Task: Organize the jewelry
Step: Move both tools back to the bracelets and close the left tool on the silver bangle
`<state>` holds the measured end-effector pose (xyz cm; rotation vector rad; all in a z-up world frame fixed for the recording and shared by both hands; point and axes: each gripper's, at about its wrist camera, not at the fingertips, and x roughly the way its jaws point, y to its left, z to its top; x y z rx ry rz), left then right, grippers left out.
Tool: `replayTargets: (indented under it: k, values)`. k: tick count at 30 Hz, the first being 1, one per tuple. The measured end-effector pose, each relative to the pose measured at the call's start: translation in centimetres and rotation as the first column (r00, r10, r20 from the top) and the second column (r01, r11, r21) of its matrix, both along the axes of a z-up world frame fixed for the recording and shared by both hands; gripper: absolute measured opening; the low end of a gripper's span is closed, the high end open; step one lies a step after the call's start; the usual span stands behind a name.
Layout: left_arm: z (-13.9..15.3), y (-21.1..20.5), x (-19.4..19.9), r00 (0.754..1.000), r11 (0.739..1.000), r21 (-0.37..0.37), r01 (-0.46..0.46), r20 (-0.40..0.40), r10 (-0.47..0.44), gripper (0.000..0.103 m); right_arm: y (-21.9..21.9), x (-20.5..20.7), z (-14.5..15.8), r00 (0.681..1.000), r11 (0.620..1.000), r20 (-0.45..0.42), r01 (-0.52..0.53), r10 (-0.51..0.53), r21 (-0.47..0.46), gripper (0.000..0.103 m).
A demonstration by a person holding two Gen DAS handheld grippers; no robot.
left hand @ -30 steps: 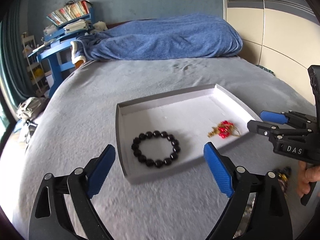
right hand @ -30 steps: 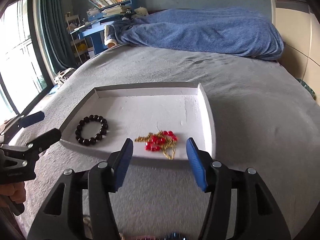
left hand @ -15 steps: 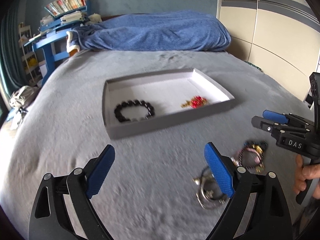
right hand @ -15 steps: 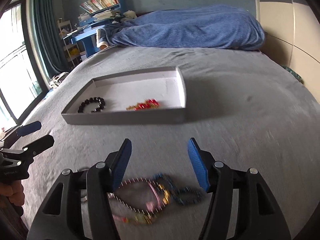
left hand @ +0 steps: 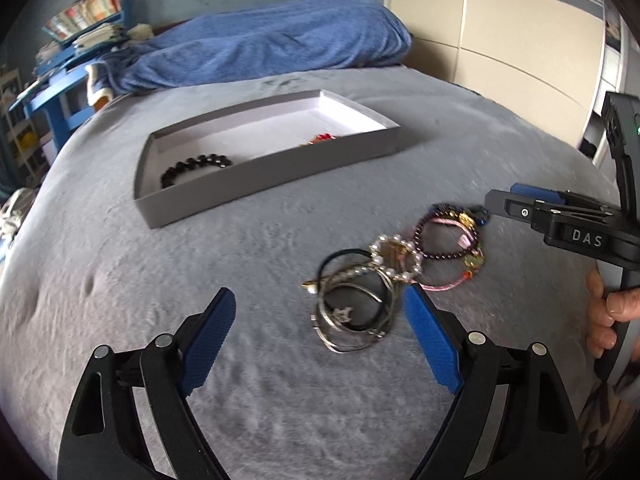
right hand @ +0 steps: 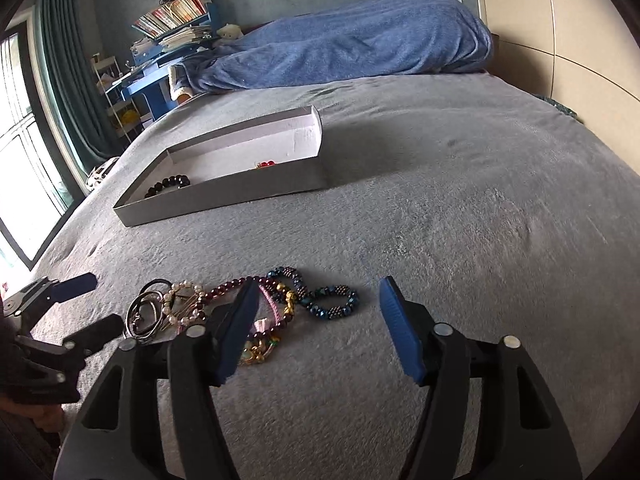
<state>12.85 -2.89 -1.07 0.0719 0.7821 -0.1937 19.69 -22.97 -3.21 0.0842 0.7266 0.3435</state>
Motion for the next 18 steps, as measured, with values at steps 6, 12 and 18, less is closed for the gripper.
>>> replayTargets:
  k: [6, 12, 18]
  values:
    - [-1.0, -1.3, 0.9, 0.998, 0.999, 0.036, 0.04, -0.051, -0.038, 0.082, 0.4, -0.2, -0.3, 1.0, 1.0, -0.007, -0.014, 0.014, -0.009, 0.064]
    - [-1.9, -2.1, 2.0, 0.992, 0.997, 0.045, 0.063, -0.11, -0.057, 0.051, 0.2, 0.0, -0.6, 1.0, 1.0, -0.017, -0.006, 0.006, 0.0, 0.064]
    - [-1.1, -1.6, 1.0, 0.995, 0.998, 0.008, 0.056, -0.078, -0.056, 0.05, 0.4, -0.1, -0.8, 1.0, 1.0, -0.023, -0.012, 0.012, -0.004, 0.064]
